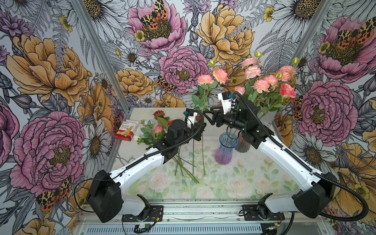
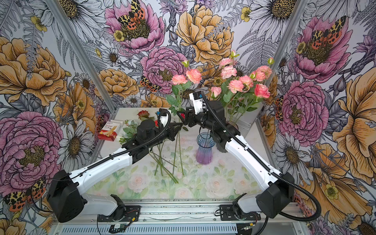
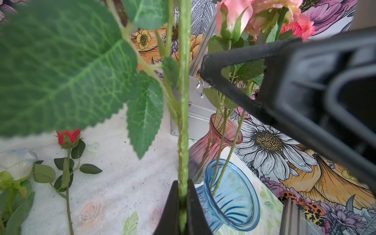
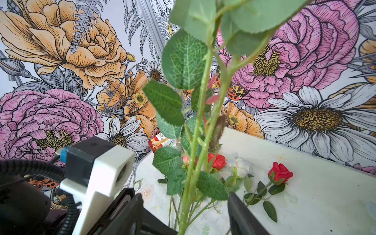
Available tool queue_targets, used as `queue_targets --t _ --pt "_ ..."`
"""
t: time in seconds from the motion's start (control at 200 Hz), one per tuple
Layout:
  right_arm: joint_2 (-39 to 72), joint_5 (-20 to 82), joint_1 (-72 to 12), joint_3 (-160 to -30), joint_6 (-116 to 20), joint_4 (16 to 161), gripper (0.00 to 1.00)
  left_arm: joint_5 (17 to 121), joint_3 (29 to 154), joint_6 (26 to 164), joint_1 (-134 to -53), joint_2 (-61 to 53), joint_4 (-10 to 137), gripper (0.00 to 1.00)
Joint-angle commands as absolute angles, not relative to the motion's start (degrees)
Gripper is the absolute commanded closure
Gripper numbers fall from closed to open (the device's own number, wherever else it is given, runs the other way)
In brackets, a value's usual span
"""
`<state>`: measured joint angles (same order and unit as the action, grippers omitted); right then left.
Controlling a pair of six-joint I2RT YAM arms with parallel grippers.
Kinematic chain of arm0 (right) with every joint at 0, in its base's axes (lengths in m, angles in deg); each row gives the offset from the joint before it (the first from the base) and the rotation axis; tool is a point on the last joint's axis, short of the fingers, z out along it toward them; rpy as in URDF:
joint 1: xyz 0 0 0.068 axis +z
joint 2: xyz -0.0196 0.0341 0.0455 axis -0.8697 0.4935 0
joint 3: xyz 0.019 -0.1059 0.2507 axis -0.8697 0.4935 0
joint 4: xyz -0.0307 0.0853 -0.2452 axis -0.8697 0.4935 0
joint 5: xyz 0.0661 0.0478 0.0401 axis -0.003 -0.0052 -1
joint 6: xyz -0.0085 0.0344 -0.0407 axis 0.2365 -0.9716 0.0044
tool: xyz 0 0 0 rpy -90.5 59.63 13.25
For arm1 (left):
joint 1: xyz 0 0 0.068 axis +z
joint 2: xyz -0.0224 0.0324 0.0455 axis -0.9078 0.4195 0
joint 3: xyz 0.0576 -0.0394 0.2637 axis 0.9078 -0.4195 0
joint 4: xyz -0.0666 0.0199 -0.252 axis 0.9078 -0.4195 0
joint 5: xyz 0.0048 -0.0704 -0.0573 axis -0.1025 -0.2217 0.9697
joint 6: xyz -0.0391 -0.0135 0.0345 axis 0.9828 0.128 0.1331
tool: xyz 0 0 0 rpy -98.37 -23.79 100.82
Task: Place the pink flowers into the vase
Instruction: Pick up the flower at the center of the board.
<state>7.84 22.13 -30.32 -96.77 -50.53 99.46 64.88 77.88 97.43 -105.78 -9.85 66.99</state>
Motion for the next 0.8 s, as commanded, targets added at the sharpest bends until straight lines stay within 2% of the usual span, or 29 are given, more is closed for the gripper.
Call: queue_targets --t 0.0,0.2,0.43,0.6,0.74,0.79 --pt "8.8 22.0 -29.8 -98.1 -51.0 98.8 0.37 63.5 80.2 97.2 -106.5 -10.4 69.5 1.0" --pt "10.0 21.1 -29.5 -98.6 -51.5 98.7 0.43 63.7 80.5 97.3 -106.8 -10.6 69.5 1.0" --pt "11.4 20.9 -28.7 -99.3 -51.6 98.7 0.59 63.2 80.7 97.2 -107.6 -10.3 69.9 1.0" --pt "11.2 22.1 -28.6 -99.1 -51.4 98.7 0.84 63.0 80.5 97.2 -107.8 -10.6 70.0 1.0" --pt "10.9 22.6 -28.7 -98.9 -51.2 98.8 0.97 63.3 80.1 97.2 -107.8 -10.9 70.0 1.0" --pt "10.9 22.7 -28.7 -98.8 -51.2 98.7 0.99 63.3 80.1 97.2 -107.8 -11.0 69.9 0.93"
